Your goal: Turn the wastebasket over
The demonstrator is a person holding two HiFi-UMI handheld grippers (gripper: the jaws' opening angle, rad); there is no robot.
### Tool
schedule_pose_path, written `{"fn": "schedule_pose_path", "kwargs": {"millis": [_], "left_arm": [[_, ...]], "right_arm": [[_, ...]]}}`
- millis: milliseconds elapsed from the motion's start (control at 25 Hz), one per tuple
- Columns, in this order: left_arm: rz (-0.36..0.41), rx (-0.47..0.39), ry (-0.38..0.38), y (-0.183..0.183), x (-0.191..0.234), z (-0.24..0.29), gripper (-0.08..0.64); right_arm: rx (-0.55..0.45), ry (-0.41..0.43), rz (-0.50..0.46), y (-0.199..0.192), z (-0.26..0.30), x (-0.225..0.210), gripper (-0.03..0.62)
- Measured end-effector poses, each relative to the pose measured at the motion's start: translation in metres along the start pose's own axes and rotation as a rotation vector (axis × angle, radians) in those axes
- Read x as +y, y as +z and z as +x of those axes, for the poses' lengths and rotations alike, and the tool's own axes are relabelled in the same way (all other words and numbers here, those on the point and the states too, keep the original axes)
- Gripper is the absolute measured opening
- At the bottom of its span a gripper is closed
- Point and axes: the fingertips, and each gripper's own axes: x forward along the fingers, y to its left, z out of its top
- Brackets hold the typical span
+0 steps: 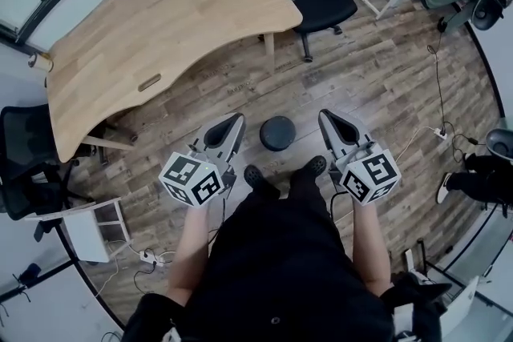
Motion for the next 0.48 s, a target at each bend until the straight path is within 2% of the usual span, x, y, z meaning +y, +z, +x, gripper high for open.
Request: {"fn": "schedule_pose_path", "kwargs": {"millis": [320, 480], "left_arm": [[-0.035, -0.026, -0.013, 0.002, 0.001, -0.004, 0.018], [-0.026, -0.020, -0.022, -0.002, -0.001, 0.000, 0.018]], "right_arm": [[-0.001, 0.009, 0.002, 0.004, 0.009, 0.008, 0.032], [-0.014, 0.014, -0.011, 0.009, 0.013, 0.009, 0.032]]}}
